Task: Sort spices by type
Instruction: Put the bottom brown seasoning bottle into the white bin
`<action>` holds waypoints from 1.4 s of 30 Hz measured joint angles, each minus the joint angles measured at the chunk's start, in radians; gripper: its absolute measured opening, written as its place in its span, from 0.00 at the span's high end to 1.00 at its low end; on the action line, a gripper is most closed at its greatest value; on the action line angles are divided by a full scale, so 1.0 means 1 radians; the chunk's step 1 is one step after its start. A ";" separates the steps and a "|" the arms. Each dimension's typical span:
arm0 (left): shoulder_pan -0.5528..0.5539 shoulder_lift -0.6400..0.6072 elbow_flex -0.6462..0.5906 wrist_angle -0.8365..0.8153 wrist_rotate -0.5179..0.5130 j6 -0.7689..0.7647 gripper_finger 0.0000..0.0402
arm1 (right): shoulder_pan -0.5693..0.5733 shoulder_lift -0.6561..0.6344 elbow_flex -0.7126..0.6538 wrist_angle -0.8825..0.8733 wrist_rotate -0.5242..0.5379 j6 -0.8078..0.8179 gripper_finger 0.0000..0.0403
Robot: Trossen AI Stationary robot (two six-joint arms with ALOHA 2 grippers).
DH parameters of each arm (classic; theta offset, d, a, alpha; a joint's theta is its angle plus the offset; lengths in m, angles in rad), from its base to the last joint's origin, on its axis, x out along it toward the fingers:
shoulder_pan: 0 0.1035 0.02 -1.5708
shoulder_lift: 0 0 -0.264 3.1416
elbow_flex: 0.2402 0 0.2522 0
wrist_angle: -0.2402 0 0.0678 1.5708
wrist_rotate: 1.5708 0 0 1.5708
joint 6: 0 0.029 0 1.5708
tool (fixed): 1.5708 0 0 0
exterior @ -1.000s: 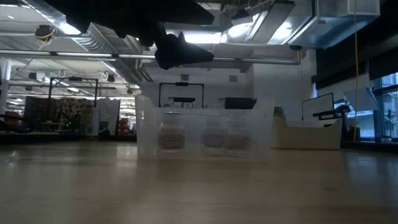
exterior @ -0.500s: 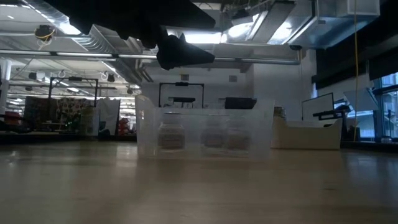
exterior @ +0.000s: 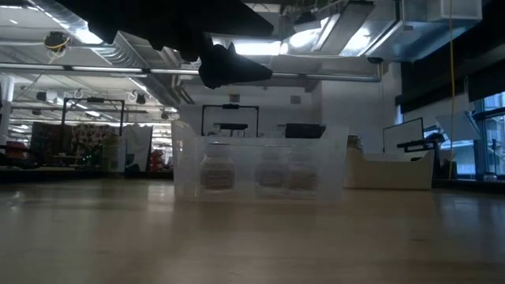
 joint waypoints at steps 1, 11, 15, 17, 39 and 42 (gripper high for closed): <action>0.000 0.000 0.000 0.000 0.000 0.000 0.06 | 0.000 0.000 -0.012 0.004 -0.004 0.000 0.11; 0.000 0.000 0.000 0.000 0.000 0.000 0.06 | -0.001 0.000 -0.053 0.039 -0.024 0.000 0.25; 0.000 0.000 0.000 0.000 0.000 0.000 0.06 | -0.001 -0.001 -0.049 0.036 -0.022 -0.001 0.31; 0.000 0.000 0.000 0.000 0.000 0.000 0.06 | -0.001 0.000 -0.036 0.020 0.004 -0.017 0.31; 0.004 -0.001 0.000 -0.004 0.000 0.108 0.06 | -0.381 -0.024 0.221 -0.359 0.484 -0.598 0.31; 0.020 -0.023 0.000 -0.039 -0.003 0.154 0.06 | -0.466 -0.053 0.221 -0.368 0.518 -0.688 0.31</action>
